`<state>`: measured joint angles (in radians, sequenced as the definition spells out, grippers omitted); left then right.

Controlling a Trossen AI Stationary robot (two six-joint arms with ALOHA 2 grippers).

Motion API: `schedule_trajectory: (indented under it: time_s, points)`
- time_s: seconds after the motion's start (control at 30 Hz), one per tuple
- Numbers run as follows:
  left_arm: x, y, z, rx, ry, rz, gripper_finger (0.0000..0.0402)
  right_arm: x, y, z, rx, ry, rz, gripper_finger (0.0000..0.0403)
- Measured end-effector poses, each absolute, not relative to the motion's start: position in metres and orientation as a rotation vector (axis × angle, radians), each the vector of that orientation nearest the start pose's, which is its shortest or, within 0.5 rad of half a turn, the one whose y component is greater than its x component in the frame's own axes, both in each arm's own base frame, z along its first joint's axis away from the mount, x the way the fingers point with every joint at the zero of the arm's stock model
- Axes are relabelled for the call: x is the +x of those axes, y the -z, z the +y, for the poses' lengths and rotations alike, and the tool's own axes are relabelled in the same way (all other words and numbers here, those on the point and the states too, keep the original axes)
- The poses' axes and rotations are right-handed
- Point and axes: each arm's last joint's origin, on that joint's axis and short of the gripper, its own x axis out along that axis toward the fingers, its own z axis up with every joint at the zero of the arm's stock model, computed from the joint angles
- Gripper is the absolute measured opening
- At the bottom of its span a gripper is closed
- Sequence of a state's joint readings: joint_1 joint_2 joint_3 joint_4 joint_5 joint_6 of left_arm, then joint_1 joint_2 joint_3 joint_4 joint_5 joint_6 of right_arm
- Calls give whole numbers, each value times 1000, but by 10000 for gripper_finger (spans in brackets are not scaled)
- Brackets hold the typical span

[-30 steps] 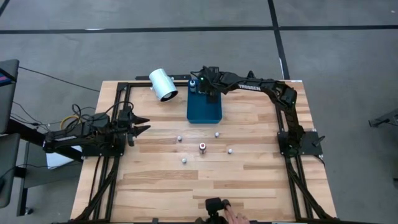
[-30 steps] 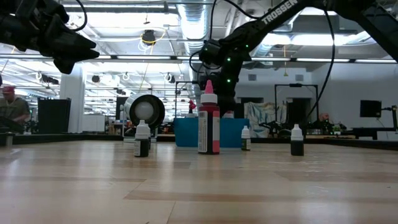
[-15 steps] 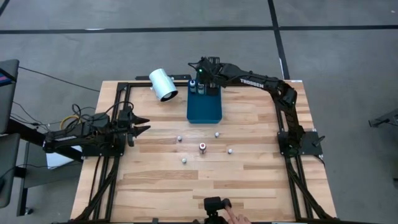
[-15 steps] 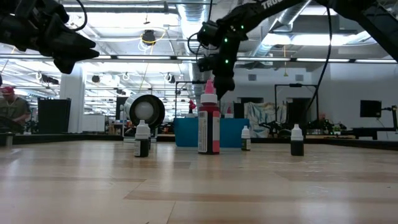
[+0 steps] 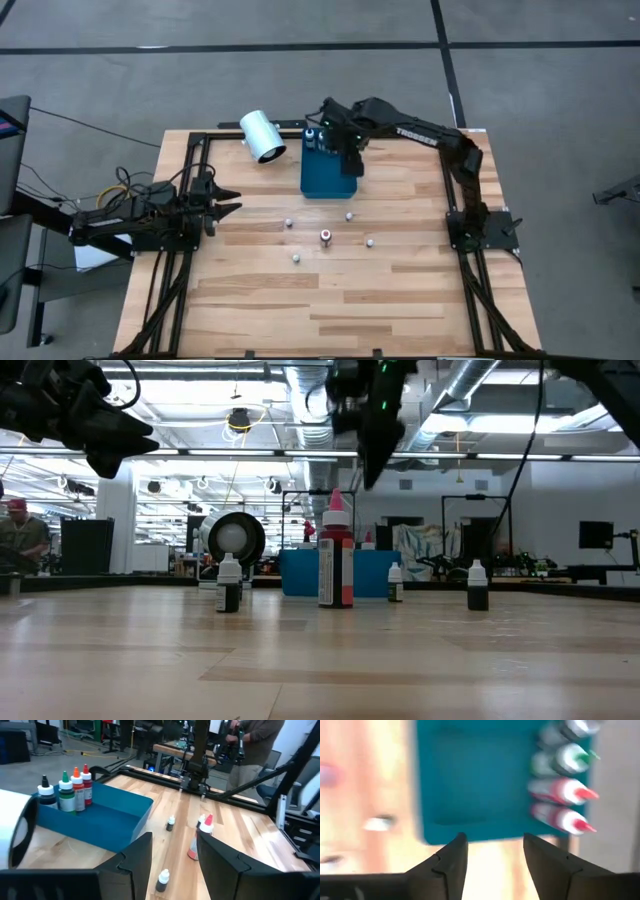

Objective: Pick & Place food coloring
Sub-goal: Put the large pink food coloring bottle into the blue bin

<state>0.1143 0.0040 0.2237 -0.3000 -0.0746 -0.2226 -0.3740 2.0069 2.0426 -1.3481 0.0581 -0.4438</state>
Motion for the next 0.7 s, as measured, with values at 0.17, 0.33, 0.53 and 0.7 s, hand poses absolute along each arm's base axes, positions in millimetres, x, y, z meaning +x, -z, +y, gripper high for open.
schedule_trajectory:
  time_s: [0.17,0.33,0.53,0.7]
  points:
    - [78,-209,10,-230,-142,65,146,361,-350,-104,-154,-123,1230,159]
    - [78,-209,9,-235,-126,67,146,349,-374,-63,-161,-297,1143,145]
    - [78,-209,9,-236,-126,67,146,351,-374,-21,-181,-427,1150,136]
    - [78,-209,9,-236,-108,70,146,359,-362,-1,-219,-476,1135,134]
